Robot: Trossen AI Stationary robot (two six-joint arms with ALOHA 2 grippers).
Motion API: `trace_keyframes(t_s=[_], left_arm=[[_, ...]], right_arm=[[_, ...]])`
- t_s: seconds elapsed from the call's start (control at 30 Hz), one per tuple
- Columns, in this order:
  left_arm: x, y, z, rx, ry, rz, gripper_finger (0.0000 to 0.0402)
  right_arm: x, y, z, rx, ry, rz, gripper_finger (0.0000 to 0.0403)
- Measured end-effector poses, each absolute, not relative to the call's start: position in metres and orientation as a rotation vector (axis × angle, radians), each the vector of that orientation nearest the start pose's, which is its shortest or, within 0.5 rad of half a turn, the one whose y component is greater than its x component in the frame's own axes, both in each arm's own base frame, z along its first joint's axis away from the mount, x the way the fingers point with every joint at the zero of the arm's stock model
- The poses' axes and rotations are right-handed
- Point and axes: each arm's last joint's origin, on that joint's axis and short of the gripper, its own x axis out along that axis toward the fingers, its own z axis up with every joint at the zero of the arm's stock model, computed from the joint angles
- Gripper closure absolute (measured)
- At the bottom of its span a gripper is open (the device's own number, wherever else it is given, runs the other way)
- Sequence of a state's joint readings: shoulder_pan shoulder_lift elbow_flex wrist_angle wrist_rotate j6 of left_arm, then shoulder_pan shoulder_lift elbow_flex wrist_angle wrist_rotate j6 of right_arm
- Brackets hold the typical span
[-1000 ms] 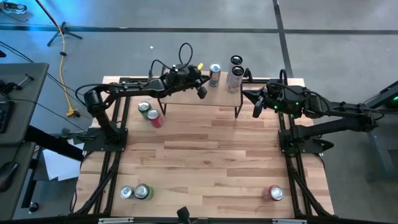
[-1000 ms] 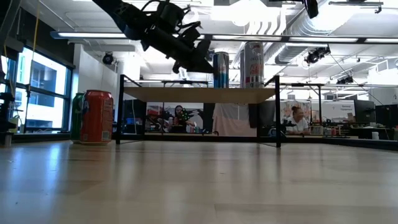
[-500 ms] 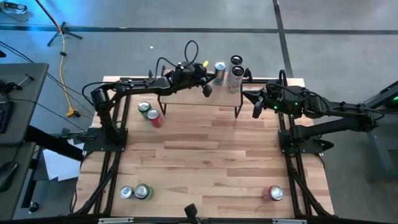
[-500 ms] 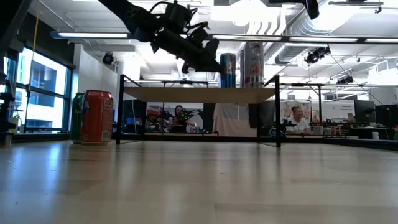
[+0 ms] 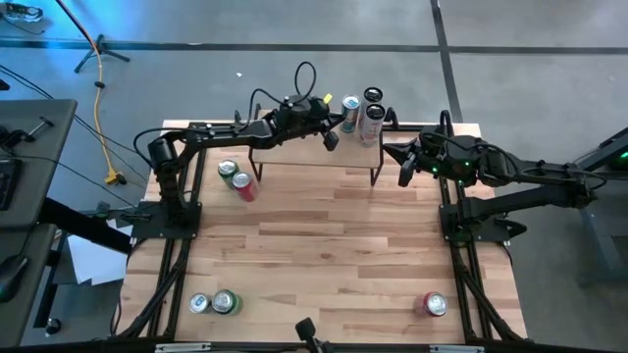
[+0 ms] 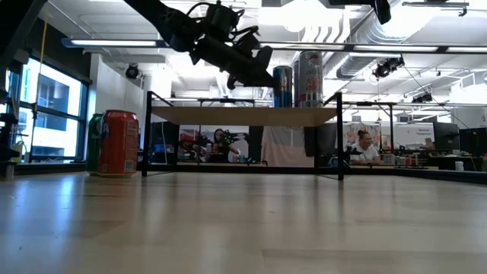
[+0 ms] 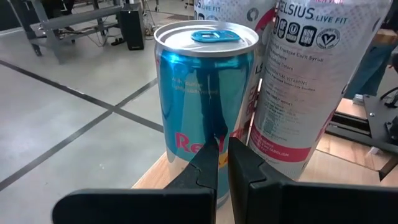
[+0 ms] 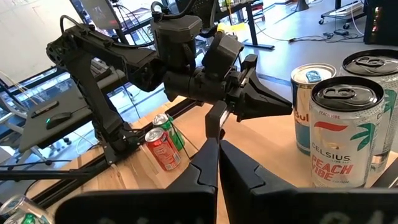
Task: Place canned beverage on shelf
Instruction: Put the top blue soda can onto the shelf
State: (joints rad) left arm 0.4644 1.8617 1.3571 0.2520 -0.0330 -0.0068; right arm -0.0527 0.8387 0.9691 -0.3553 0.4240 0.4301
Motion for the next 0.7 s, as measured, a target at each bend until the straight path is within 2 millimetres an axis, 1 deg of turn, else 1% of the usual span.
trace_keyframes(t_s=[0.17, 0.47, 0.7], left_arm=[[0.3875, 0.1928, 0.2667, -0.067, 0.243, 0.492, 0.0401], [0.3890, 0.1925, 0.2719, -0.063, 0.185, 0.492, 0.0401], [0.3858, 0.1910, 0.2703, -0.075, 0.240, 0.495, 0.0401]], right_arm=[[0.1695, -0.0209, 0.3702, 0.375, 0.118, -0.516, 0.0403], [0.1695, -0.0209, 0.3703, 0.377, 0.117, -0.516, 0.0403], [0.1695, -0.0209, 0.3702, 0.376, 0.118, -0.515, 0.0403]])
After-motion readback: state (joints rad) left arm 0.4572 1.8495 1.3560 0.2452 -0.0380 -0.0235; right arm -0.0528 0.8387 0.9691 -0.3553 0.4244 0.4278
